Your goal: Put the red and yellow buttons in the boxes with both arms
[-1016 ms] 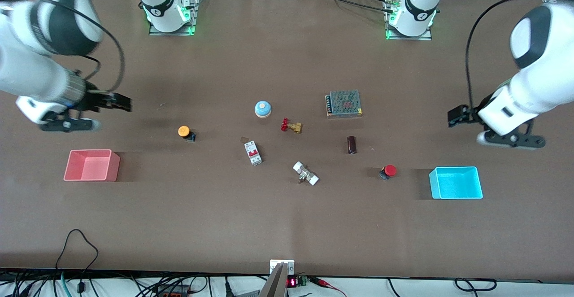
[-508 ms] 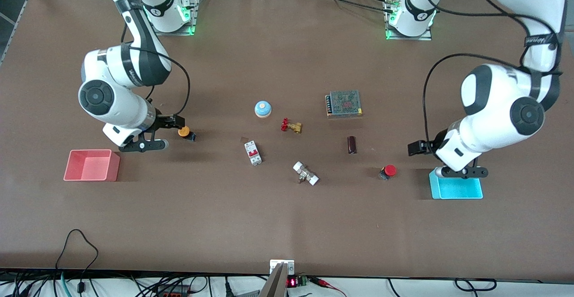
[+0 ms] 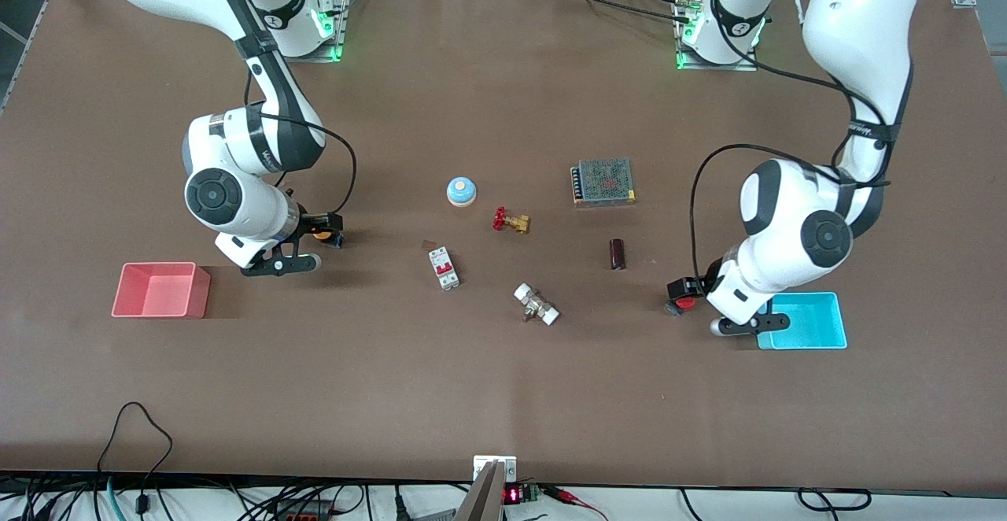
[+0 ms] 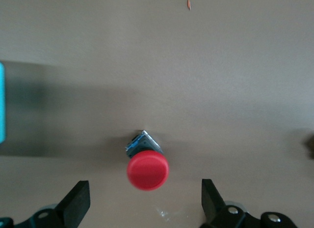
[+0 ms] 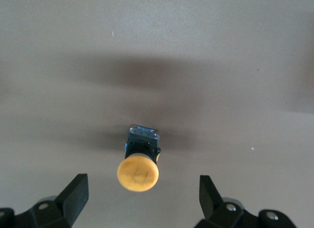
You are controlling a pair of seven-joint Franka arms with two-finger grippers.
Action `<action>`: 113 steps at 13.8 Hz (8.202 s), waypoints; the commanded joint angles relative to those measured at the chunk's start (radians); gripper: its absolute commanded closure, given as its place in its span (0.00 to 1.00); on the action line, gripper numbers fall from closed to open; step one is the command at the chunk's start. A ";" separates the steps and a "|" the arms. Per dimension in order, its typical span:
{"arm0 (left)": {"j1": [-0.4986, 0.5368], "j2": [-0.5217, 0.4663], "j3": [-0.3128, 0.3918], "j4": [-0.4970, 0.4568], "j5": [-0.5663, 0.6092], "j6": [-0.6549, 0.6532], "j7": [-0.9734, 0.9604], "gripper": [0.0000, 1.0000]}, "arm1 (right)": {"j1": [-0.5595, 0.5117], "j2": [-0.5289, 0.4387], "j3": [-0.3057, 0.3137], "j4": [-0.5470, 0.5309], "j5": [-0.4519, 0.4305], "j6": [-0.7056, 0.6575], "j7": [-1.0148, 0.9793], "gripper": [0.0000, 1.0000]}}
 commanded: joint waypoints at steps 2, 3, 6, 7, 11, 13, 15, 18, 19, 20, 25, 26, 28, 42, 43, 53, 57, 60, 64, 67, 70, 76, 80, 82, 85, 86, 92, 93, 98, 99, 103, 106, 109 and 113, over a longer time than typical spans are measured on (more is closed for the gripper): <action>-0.021 0.040 0.008 0.012 -0.003 0.022 -0.006 0.00 | 0.013 0.015 -0.005 -0.032 0.001 0.041 0.006 0.00; -0.027 0.045 0.011 0.011 -0.003 0.023 -0.006 0.00 | 0.015 0.020 -0.004 -0.033 0.001 0.039 0.006 0.00; -0.032 0.054 0.016 0.012 0.010 0.024 -0.006 0.04 | 0.015 0.051 -0.005 -0.033 0.001 0.042 0.006 0.00; -0.032 0.054 0.016 0.012 0.039 0.024 -0.008 0.07 | 0.016 0.057 -0.005 -0.035 0.001 0.051 0.006 0.00; -0.030 0.054 0.019 0.012 0.049 0.024 -0.006 0.29 | 0.013 0.080 -0.005 -0.044 0.002 0.081 0.020 0.00; -0.030 0.054 0.019 0.012 0.049 0.024 -0.006 0.39 | 0.019 0.083 -0.004 -0.044 0.002 0.084 0.040 0.00; -0.030 0.054 0.019 0.014 0.047 0.024 -0.008 0.48 | 0.018 0.085 -0.004 -0.044 0.002 0.082 0.040 0.00; -0.030 0.053 0.019 0.017 0.047 0.024 -0.009 0.58 | 0.015 0.086 -0.004 -0.044 0.004 0.076 0.047 0.11; -0.030 0.051 0.019 0.017 0.047 0.024 -0.011 0.62 | 0.016 0.086 -0.005 -0.044 0.004 0.074 0.055 0.14; -0.029 0.050 0.019 0.018 0.047 0.024 -0.011 0.65 | 0.018 0.086 -0.005 -0.042 0.002 0.074 0.078 0.20; 0.005 -0.016 0.023 0.020 0.049 -0.015 -0.002 0.71 | 0.026 0.085 -0.005 -0.042 0.002 0.062 0.124 0.68; 0.022 -0.036 0.023 0.023 0.049 -0.045 0.004 0.71 | 0.029 0.083 -0.005 -0.042 0.001 0.052 0.124 0.73; 0.053 -0.068 0.025 0.023 0.050 -0.064 0.021 0.71 | 0.029 0.074 -0.005 -0.035 0.001 0.030 0.124 0.77; 0.270 -0.024 0.034 0.064 0.050 -0.101 0.300 0.71 | -0.264 0.101 -0.119 0.274 -0.039 -0.068 -0.169 0.77; 0.269 -0.006 0.034 0.064 0.050 -0.099 0.300 0.71 | -0.283 0.106 -0.119 0.275 -0.038 -0.067 -0.204 0.77; 0.274 0.079 0.043 0.089 0.070 -0.049 0.300 0.44 | -0.369 0.212 -0.119 0.332 -0.035 -0.062 -0.394 0.77; 0.275 0.068 0.043 0.127 0.070 -0.055 0.297 0.18 | -0.370 0.245 -0.119 0.352 -0.035 -0.054 -0.398 0.77; 0.272 0.033 0.043 0.153 0.086 -0.061 0.293 0.01 | -0.392 0.299 -0.119 0.399 -0.030 -0.039 -0.420 0.77; 0.251 -0.065 0.040 0.153 0.089 -0.125 0.284 0.00 | -0.399 0.331 -0.116 0.401 -0.019 0.015 -0.428 0.77; 0.248 -0.162 0.039 0.153 0.099 -0.232 0.284 0.00 | -0.398 0.333 -0.113 0.401 0.022 0.016 -0.430 0.77; 0.246 -0.258 0.025 0.153 0.187 -0.338 0.241 0.00 | -0.396 0.335 -0.111 0.401 0.022 0.018 -0.439 0.77; 0.235 -0.467 0.008 0.106 0.224 -0.444 0.231 0.00 | -0.392 0.309 -0.108 0.402 0.027 0.012 -0.442 0.00; 0.237 -0.591 0.000 -0.021 0.221 -0.379 0.241 0.00 | -0.390 0.189 -0.105 0.402 0.094 -0.030 -0.442 0.00; 0.237 -0.648 -0.003 -0.102 0.219 -0.320 0.244 0.00 | -0.372 0.126 -0.091 0.401 0.108 -0.064 -0.431 0.00; 0.238 -0.693 -0.004 -0.158 0.213 -0.308 0.245 0.00 | -0.340 0.056 -0.084 0.396 0.108 -0.131 -0.425 0.00; 0.238 -0.693 -0.004 -0.149 0.210 -0.314 0.242 0.00 | -0.323 0.025 -0.084 0.396 0.108 -0.161 -0.425 0.00; 0.232 -0.619 -0.003 0.055 0.188 -0.573 0.343 0.00 | -0.283 -0.112 -0.084 0.404 0.108 -0.284 -0.428 0.00; 0.232 -0.609 -0.003 0.078 0.188 -0.607 0.359 0.00 | -0.283 -0.127 -0.087 0.422 0.105 -0.341 -0.408 0.00; 0.232 -0.611 -0.006 0.075 0.187 -0.580 0.304 0.00 | -0.287 -0.191 -0.100 0.536 0.059 -0.660 -0.208 0.00; 0.232 -0.615 -0.006 0.069 0.187 -0.557 0.275 0.00 | -0.283 -0.210 -0.096 0.534 0.015 -0.703 -0.168 0.00; 0.235 -0.619 -0.027 0.063 0.187 -0.536 0.201 0.00 | -0.257 -0.265 -0.096 0.467 -0.030 -0.648 -0.247 0.00; 0.237 -0.621 -0.027 0.061 0.187 -0.539 0.205 0.00 | -0.254 -0.343 -0.096 0.369 -0.021 -0.616 -0.240 0.00; 0.237 -0.621 -0.027 0.061 0.185 -0.539 0.205 0.00 | -0.254 -0.379 -0.094 0.355 -0.019 -0.634 -0.224 0.00; 0.237 -0.621 -0.027 0.061 0.187 -0.539 0.207 0.00 | -0.252 -0.385 -0.094 0.355 -0.021 -0.639 -0.223 0.00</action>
